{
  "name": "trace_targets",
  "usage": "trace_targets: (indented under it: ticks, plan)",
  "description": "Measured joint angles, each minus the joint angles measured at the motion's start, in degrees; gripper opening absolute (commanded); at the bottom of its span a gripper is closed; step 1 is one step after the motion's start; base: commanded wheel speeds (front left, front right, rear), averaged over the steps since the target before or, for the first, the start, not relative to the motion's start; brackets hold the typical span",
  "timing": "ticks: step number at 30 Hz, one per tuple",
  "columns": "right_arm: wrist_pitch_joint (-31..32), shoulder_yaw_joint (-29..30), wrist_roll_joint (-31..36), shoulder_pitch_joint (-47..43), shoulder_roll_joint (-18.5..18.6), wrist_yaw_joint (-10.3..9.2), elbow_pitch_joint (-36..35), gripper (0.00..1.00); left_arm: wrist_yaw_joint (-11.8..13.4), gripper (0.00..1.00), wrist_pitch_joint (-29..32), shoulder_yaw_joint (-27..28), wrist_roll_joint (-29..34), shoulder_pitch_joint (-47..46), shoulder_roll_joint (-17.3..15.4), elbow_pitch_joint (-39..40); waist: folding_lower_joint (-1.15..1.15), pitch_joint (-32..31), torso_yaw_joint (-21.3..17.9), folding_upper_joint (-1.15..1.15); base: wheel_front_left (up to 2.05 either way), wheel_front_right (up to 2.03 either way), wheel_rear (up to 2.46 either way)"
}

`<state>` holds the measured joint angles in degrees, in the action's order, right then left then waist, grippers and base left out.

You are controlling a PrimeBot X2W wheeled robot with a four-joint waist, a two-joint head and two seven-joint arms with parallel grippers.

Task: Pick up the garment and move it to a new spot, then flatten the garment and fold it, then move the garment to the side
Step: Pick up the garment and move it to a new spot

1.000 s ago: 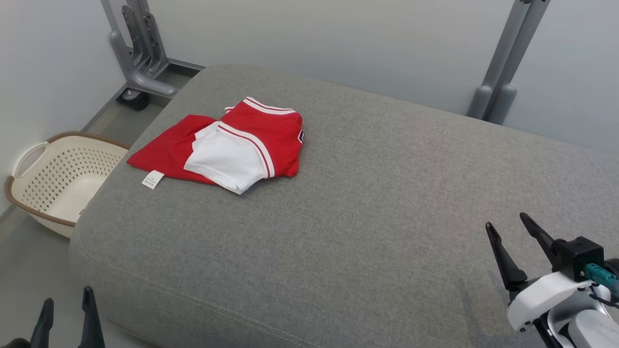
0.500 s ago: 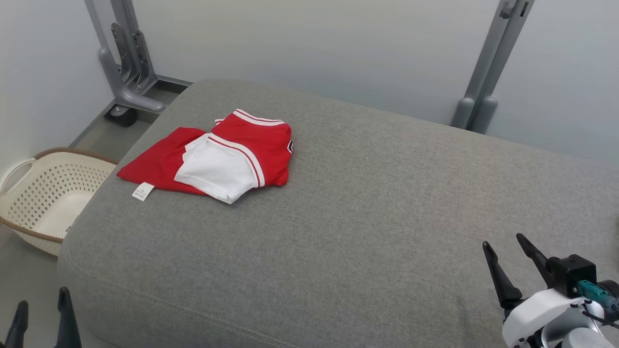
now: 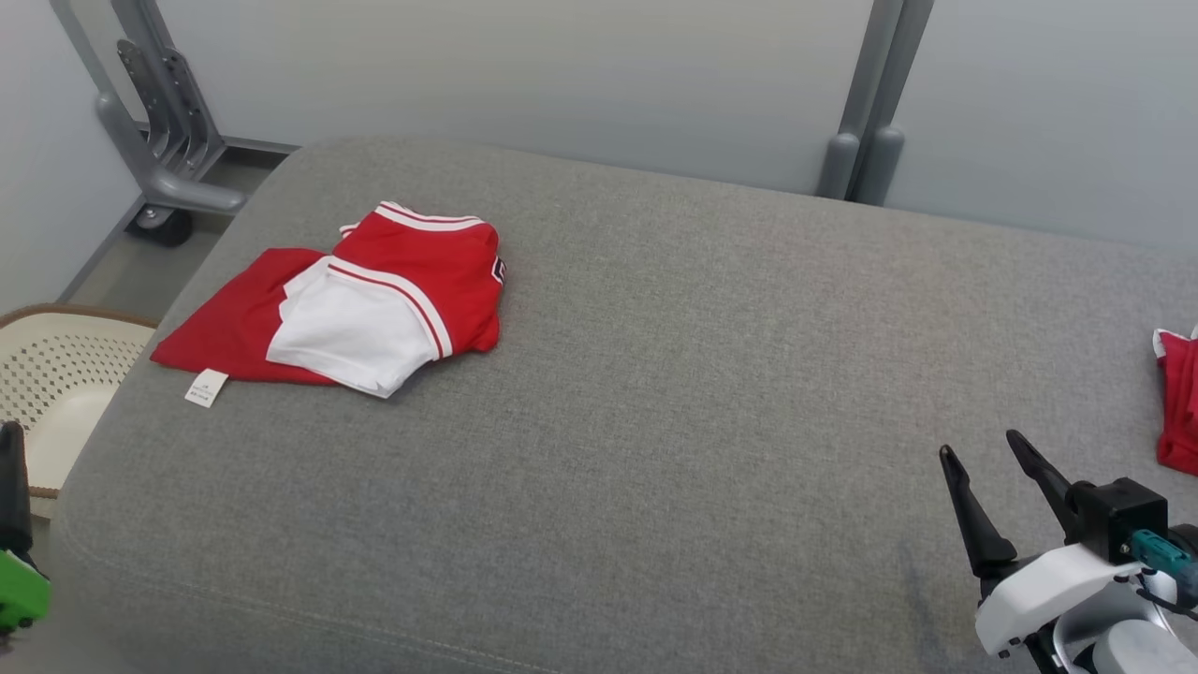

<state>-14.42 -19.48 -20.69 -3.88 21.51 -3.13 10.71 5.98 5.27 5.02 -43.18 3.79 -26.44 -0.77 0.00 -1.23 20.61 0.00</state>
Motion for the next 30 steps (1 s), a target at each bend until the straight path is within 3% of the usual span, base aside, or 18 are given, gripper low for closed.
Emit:
trace_targets:
  ticks: [4, 12, 22, 30]
  plan:
    - [0.0, 0.0, 0.19, 1.29, 0.34, 0.0, -0.88, 1.0, 0.09, 1.0, 6.39, 1.0, -2.43, -5.09, -2.48, -2.76, 0.0, 2.65, -0.85, 0.0, 0.0, 0.0, 0.0]
    - [0.37, -0.03, 1.1, 4.44, 2.11, 0.26, -1.96, 1.0, 0.59, 1.0, 15.94, 2.29, -6.64, -14.01, -3.65, -7.02, 0.0, 8.55, -2.99, 0.0, 0.0, 0.0, 0.0]
    - [1.36, 0.96, 2.16, 9.9, 4.24, 0.81, -4.19, 1.0, 0.98, 1.0, 19.98, 5.63, -9.85, -22.68, -3.65, -12.16, 0.0, 16.41, -6.08, 0.0, 0.0, 0.0, 0.0]
    - [1.93, 1.88, 3.12, 14.57, 5.63, 1.12, -5.88, 1.0, 1.09, 1.0, 22.54, 4.78, -10.47, -29.64, -3.25, -13.72, 0.0, 23.08, -7.79, 0.0, 0.0, 0.0, 0.0]
